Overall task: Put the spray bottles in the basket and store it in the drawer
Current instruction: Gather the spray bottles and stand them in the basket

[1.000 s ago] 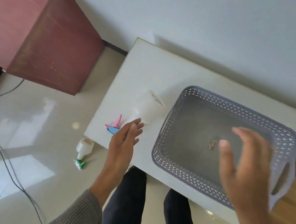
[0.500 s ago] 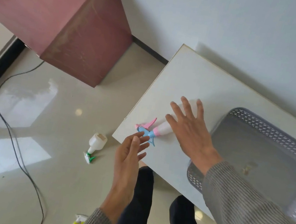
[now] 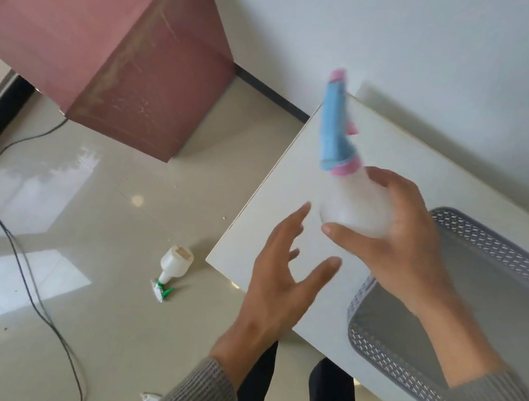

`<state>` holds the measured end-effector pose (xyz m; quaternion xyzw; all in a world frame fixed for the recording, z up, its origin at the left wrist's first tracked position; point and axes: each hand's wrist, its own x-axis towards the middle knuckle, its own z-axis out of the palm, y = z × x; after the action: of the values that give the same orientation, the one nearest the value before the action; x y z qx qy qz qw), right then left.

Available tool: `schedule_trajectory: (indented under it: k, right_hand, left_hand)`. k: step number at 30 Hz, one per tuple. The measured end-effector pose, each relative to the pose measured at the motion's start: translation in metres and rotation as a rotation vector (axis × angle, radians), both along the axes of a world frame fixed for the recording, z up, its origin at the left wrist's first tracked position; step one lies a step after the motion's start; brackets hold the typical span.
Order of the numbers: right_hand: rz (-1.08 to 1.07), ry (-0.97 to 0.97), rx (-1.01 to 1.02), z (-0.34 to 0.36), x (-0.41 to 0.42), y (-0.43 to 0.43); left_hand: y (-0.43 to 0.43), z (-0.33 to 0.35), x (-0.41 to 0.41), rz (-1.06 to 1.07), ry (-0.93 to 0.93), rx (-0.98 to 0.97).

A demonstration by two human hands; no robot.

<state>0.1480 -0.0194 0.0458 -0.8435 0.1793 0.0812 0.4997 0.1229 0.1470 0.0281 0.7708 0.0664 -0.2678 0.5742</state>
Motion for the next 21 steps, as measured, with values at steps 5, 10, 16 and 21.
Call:
schedule_trajectory:
  k: [5, 10, 16, 21]
  right_hand:
    - [-0.272, 0.023, 0.322, 0.022, -0.038, -0.018]
    - [-0.447, -0.082, 0.335, 0.029, -0.073, -0.039]
    - [-0.748, -0.316, 0.114, 0.037, -0.101, -0.065]
    - [-0.735, -0.355, 0.032, 0.022, -0.111, -0.075]
  left_hand:
    - [-0.034, 0.011, 0.024, -0.260, -0.215, -0.069]
    - [-0.068, 0.013, 0.024, -0.457, -0.357, -0.135]
    - [-0.105, 0.001, 0.015, -0.693, -0.430, -0.065]
    - [-0.131, -0.014, 0.007, -0.718, -0.524, 0.032]
